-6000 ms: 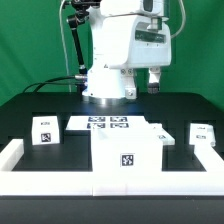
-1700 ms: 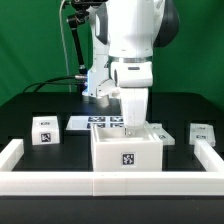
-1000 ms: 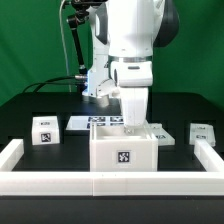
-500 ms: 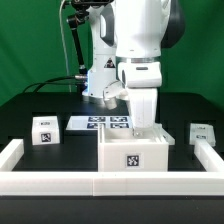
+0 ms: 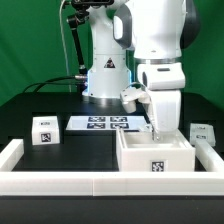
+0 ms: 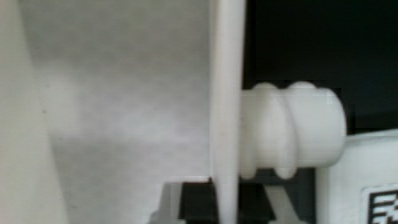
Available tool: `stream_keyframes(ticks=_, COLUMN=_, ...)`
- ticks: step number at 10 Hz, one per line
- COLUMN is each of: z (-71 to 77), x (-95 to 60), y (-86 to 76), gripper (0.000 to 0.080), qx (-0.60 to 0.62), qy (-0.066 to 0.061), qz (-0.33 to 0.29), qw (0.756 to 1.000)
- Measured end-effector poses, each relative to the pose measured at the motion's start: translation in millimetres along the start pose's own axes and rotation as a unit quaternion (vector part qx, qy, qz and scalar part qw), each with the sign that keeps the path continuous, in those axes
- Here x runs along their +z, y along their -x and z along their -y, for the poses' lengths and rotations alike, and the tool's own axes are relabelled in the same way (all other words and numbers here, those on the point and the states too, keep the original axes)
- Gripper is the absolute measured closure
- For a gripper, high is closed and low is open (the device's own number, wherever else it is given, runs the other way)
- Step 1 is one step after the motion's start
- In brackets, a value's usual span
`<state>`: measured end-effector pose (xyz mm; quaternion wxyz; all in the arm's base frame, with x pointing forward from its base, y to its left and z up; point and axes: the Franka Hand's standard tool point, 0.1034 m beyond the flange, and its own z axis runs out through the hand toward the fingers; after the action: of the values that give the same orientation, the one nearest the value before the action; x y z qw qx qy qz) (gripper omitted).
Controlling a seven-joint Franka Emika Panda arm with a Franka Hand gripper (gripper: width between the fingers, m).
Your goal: Assemble cabinet
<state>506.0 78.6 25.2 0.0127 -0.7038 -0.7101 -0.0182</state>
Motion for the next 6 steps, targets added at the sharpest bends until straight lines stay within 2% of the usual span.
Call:
stream_keyframes(ticks=3, z=-9.6, x=0.5, y=-20.1, gripper=0.0764, qx=0.011, qy=-0.001, qz=-0.002, qw=1.000)
stream_keyframes(ticks=6, z=-12.5, x=1.3, y=-31.9, gripper=0.0764, qx=0.028, qy=0.000, qz=-0.003, qw=1.000)
